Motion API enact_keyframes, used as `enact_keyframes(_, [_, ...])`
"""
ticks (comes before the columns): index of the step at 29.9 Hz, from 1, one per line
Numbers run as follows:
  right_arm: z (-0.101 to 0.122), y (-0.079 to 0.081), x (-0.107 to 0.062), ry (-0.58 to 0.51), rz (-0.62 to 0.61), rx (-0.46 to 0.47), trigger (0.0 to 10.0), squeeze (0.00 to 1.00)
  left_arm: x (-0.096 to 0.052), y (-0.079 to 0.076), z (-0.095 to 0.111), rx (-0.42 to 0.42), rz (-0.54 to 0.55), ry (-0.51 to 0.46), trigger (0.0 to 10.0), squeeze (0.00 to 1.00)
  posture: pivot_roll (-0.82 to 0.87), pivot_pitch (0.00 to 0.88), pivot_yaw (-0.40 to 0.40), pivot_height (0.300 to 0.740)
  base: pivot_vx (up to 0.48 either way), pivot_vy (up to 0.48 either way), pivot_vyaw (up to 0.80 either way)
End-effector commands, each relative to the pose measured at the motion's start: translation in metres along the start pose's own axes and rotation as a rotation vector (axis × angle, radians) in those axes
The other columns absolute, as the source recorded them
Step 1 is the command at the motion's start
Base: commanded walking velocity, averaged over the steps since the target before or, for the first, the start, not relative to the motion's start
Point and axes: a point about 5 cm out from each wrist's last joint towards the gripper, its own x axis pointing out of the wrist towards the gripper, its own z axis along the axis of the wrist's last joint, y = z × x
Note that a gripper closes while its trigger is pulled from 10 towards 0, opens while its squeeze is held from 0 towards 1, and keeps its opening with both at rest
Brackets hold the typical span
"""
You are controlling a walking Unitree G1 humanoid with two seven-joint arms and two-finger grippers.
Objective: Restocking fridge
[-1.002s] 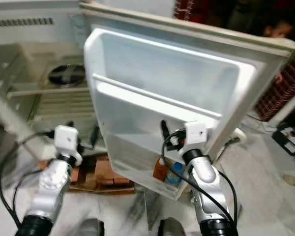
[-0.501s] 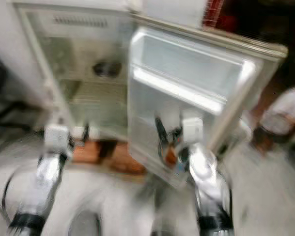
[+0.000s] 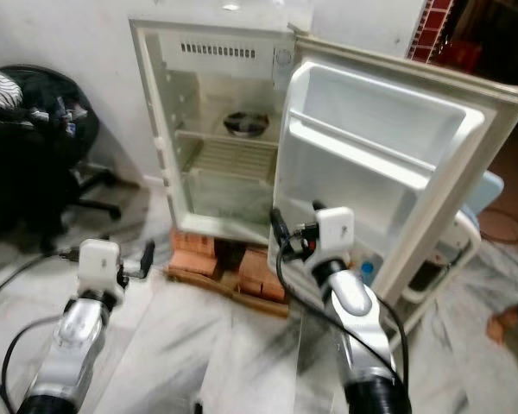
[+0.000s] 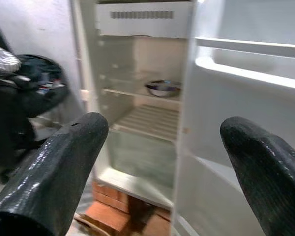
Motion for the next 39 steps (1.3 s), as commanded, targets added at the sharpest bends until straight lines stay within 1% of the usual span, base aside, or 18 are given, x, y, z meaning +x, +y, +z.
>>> enact_keyframes(1, [0.0055, -0.0082, 0.0020, -0.028, -0.053, -0.027, 10.0, 0.00, 0.0056, -0.0017, 0.0097, 0.007, -0.018, -0.044, 10.0, 0.00, 0.03, 0.000, -0.025, 0.740, 0.000, 0.000, 0.00])
enact_keyframes(8, [0.0052, -0.0088, 0.0022, -0.029, -0.055, -0.013, 10.0, 0.00, 0.0047, -0.0025, 0.0094, 0.005, -0.027, -0.042, 10.0, 0.00, 0.03, 0.000, -0.024, 0.740, 0.254, -0.036, 0.00])
enact_keyframes(17, [0.0034, -0.0033, 0.0056, -0.034, -0.050, 0.004, 10.0, 0.00, 0.0035, -0.0044, 0.0088, 0.007, -0.032, -0.041, 10.0, 0.00, 0.04, 0.000, -0.027, 0.740, 0.313, -0.324, 0.00])
enact_keyframes(30, [0.0040, -0.0066, 0.0066, -0.044, -0.063, 0.004, 10.0, 0.00, 0.0034, -0.0059, 0.0084, 0.012, -0.037, -0.037, 10.0, 0.00, 0.04, 0.000, -0.025, 0.740, 0.297, -0.349, 0.00])
enact_keyframes(35, [0.0036, -0.0063, 0.0059, -0.049, -0.051, 0.013, 10.0, 0.00, 0.0032, -0.0057, 0.0071, 0.012, -0.029, -0.027, 10.0, 0.00, 0.04, 0.000, -0.026, 0.740, 0.000, 0.000, 0.00])
enact_keyframes(39, [0.0009, -0.0070, 0.0042, -0.042, -0.040, 0.008, 10.0, 0.00, -0.0002, -0.0046, 0.0039, 0.011, -0.023, -0.014, 10.0, 0.00, 0.04, 0.000, -0.029, 0.740, 0.000, 0.000, 0.00])
